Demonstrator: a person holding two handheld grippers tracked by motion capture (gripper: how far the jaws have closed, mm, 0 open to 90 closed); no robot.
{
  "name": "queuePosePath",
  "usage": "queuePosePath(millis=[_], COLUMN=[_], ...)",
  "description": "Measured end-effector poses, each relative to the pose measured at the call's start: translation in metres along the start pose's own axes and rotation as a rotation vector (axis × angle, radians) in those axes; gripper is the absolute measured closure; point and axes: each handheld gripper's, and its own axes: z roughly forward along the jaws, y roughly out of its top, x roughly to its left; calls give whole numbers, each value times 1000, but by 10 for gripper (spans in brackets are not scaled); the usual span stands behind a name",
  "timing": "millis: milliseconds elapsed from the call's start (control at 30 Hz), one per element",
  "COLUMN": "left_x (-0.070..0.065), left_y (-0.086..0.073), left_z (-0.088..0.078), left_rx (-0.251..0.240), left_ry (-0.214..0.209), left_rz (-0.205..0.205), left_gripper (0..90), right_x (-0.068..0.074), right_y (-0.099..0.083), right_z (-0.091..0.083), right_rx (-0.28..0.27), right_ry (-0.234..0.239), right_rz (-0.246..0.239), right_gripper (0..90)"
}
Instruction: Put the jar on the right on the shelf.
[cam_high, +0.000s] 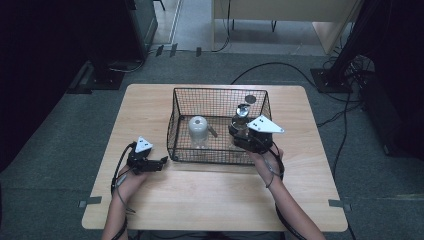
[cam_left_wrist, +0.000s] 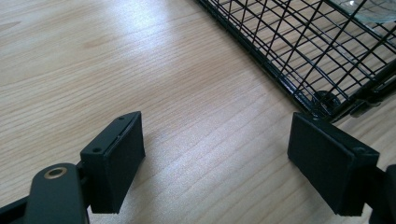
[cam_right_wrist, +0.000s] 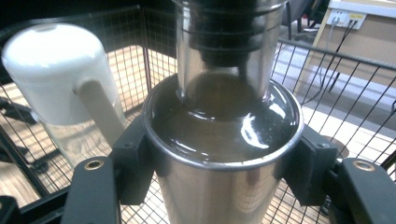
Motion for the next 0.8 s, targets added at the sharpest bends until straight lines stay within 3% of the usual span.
queuePosePath(millis=[167,300,433,800], left_x=[0,0,0,-1], left_y=[0,0,0,1], left_z=[0,1,1,1], left_rx=[-1,-2,-3,-2], left_ry=[1,2,2,4], left_rz=[-1,-2,-4,-6], left_gripper=[188,188,188,188], right_x=[0,-3,-7,-7], right_y=[-3,-3,-3,-3], right_z=[3,5,7,6], right_rx=[-8,3,28,25], right_ry=[-13,-14,28,32], right_rz=[-4,27,81,76], right_gripper=[353,353,350,346])
